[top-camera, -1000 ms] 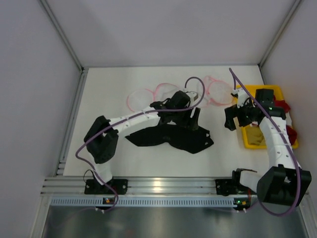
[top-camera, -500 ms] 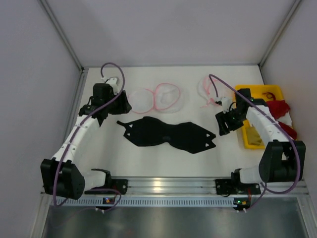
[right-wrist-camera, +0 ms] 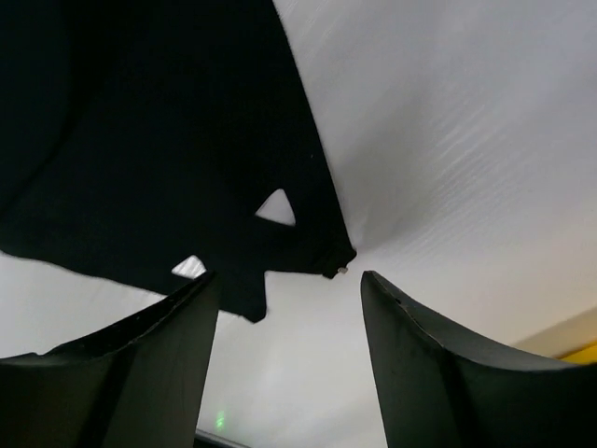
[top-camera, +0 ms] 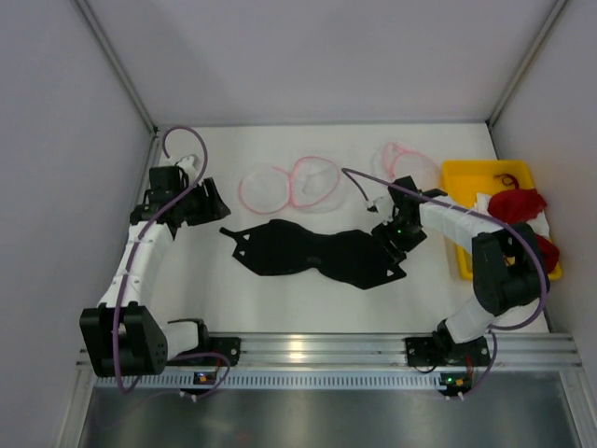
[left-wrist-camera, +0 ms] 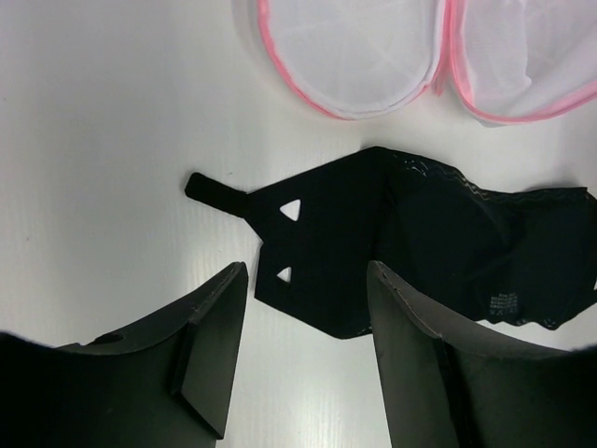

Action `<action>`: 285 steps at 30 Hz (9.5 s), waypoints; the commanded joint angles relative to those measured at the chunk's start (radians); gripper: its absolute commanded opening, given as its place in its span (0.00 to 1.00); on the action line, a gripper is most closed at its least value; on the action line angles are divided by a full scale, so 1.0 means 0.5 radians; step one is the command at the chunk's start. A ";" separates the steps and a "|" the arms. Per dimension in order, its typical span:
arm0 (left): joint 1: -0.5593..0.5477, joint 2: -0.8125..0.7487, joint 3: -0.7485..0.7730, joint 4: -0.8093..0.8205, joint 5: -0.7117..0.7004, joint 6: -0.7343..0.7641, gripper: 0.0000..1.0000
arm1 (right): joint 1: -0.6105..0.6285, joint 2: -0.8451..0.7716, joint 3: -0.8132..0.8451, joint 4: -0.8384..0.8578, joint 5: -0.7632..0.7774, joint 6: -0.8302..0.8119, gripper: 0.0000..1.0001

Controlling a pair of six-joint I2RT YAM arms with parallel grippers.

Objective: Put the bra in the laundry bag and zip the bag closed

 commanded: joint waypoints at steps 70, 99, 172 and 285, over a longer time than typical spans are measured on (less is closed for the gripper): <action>-0.265 0.697 0.013 0.054 -0.438 0.071 0.56 | 0.466 0.513 0.940 -0.263 -0.818 0.183 0.75; -0.434 0.600 0.038 -0.032 -0.102 0.209 0.00 | -0.521 -0.264 0.535 -0.309 -0.947 0.088 0.99; -0.443 0.378 -0.542 0.766 0.700 -0.272 0.50 | -0.690 -0.424 -0.471 0.819 -1.389 0.824 0.99; -1.618 1.434 0.329 1.469 0.617 -1.254 0.00 | -0.150 0.160 -0.521 1.366 -1.736 1.110 0.66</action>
